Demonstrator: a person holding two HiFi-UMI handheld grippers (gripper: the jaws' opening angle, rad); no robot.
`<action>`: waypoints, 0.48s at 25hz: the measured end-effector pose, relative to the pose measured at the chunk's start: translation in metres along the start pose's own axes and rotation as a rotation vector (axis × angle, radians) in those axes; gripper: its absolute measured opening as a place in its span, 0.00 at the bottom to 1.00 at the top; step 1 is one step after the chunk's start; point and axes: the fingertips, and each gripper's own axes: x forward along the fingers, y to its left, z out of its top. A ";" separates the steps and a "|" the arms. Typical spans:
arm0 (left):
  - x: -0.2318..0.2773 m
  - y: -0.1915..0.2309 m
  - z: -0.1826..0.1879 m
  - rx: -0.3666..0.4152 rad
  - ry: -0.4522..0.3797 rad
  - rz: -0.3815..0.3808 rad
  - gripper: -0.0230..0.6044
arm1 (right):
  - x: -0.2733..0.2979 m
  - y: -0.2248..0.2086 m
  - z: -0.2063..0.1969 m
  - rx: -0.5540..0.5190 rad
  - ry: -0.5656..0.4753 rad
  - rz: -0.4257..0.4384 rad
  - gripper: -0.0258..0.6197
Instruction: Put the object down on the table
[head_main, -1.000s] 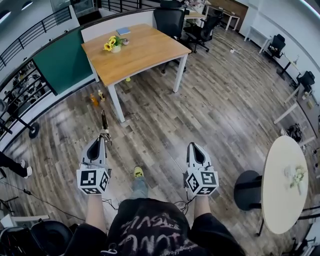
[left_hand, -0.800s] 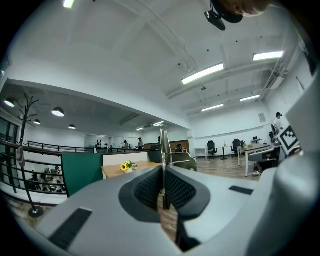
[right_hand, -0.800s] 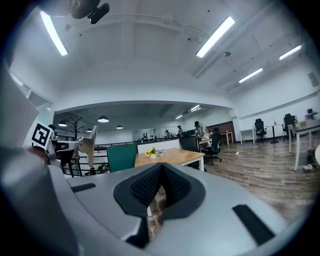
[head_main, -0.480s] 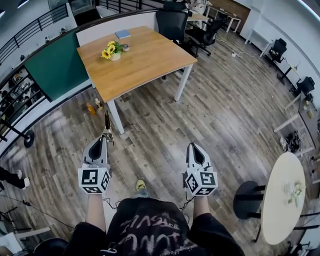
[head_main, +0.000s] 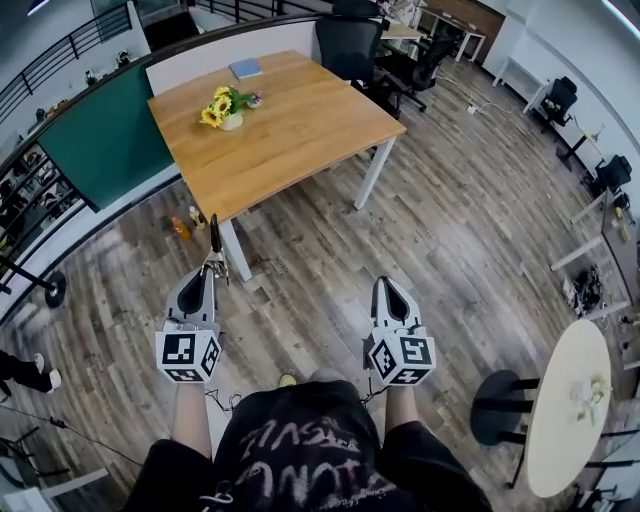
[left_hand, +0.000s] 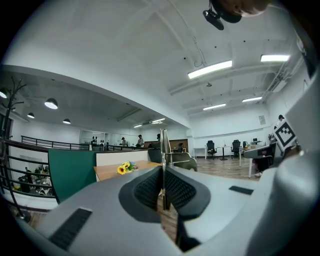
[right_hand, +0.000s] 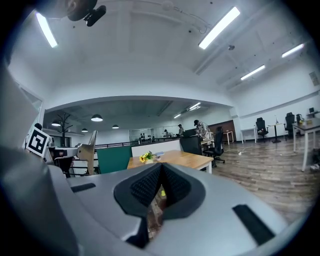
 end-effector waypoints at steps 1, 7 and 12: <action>0.006 0.003 0.000 -0.002 -0.003 -0.003 0.06 | 0.010 0.004 0.003 -0.009 -0.003 0.007 0.05; 0.048 0.024 0.002 0.009 -0.018 0.010 0.06 | 0.064 0.005 -0.002 -0.022 0.003 0.036 0.05; 0.091 0.036 -0.002 0.027 -0.026 0.037 0.06 | 0.120 -0.017 -0.008 -0.010 0.005 0.050 0.05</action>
